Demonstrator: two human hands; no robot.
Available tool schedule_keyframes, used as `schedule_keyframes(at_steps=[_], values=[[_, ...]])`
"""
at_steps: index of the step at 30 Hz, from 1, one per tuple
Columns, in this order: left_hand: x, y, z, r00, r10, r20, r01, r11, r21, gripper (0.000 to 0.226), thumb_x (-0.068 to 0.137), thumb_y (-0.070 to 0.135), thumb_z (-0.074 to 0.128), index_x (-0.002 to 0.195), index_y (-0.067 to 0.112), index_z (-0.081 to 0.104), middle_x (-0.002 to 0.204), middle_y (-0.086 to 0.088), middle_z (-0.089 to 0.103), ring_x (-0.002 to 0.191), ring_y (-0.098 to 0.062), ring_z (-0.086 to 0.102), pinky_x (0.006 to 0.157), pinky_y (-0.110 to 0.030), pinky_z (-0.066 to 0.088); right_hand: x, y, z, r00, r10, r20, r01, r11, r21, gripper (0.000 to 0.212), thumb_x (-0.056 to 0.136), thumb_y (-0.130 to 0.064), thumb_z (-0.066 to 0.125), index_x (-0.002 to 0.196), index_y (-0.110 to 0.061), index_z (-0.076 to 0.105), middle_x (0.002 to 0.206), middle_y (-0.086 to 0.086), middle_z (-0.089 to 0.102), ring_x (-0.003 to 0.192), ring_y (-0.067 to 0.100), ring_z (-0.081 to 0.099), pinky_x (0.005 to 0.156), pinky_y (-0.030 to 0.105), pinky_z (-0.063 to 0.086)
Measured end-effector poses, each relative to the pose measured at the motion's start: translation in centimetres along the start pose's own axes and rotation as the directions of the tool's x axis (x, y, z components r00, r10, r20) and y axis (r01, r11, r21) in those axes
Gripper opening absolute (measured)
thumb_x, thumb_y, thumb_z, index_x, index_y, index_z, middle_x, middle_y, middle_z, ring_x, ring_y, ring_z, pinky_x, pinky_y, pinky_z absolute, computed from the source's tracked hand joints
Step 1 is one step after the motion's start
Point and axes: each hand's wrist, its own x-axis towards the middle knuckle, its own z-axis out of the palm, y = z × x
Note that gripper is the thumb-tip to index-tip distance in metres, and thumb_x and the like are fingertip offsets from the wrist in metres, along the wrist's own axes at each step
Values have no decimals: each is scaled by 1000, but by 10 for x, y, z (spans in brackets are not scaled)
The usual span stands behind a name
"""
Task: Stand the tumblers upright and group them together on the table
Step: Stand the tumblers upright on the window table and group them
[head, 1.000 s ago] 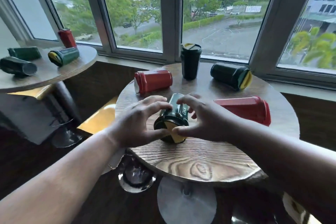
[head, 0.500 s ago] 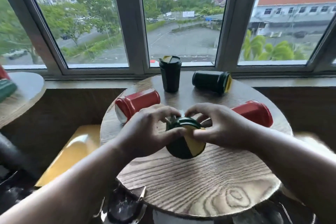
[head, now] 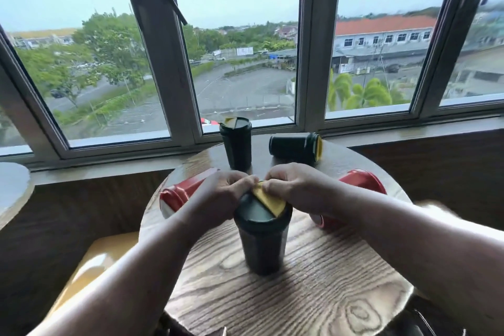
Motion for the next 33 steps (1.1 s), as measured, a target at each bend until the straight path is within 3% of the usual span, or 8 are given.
schedule_keyframes(at_steps=[4,9,14,17,19,24,28,33], values=[[-2,-7,-7,1000,1,26,-1,1000,4,49,81,55,57,65,9,65,59,-8,49,57,-21,46,64,-36,39,-1,-1,3,1000,17,-1,-17,999,27,30,98,-34,57,92,-8,70,74,-5,61,68,8,55,66,29,43],[-8,-7,-14,998,60,-5,-59,993,102,57,79,63,58,79,7,70,69,-17,54,63,-22,50,57,-47,42,-4,-3,4,1000,-8,-16,9,997,82,39,102,-40,53,74,-15,63,64,-10,54,57,2,50,58,22,40],[-17,11,-18,983,141,-115,-94,935,342,15,87,41,71,80,28,74,68,11,69,56,1,57,56,-20,46,-11,9,-13,998,-17,-67,23,996,83,41,96,-56,51,76,-22,61,70,-8,62,68,10,62,69,36,56],[-18,24,-16,959,221,-176,-124,890,440,12,85,48,71,86,36,72,77,19,69,65,1,64,58,-18,49,-21,29,-41,988,-34,-149,7,984,-178,36,91,-62,52,91,-30,68,74,-13,63,68,-2,59,66,18,48],[-14,27,-8,953,252,-169,-140,859,492,19,85,55,69,94,38,70,80,19,70,72,1,66,62,-17,51,-26,49,-62,976,-28,-214,-28,967,-255,34,86,-67,50,95,-39,67,79,-14,65,73,1,61,71,28,53],[-8,51,51,932,350,-94,-207,727,655,31,82,65,64,107,45,64,89,29,62,84,9,61,74,-21,54,-25,108,-104,973,-25,-230,-5,992,-130,15,91,-39,64,89,-26,70,74,-8,67,71,14,64,72,36,54],[-5,96,114,866,495,-68,-300,624,721,32,79,58,66,101,36,67,83,23,60,76,-2,60,67,-33,56,-21,160,-126,987,-49,-153,27,990,-142,9,90,-34,67,88,-26,70,77,-5,73,77,13,68,80,40,57],[24,109,171,958,286,-11,-144,515,845,50,80,70,51,119,39,58,104,15,65,95,-13,63,76,-36,55,-9,208,-135,996,-86,-12,85,992,-89,14,91,-41,66,92,-28,70,92,-10,71,91,10,66,87,37,54]])
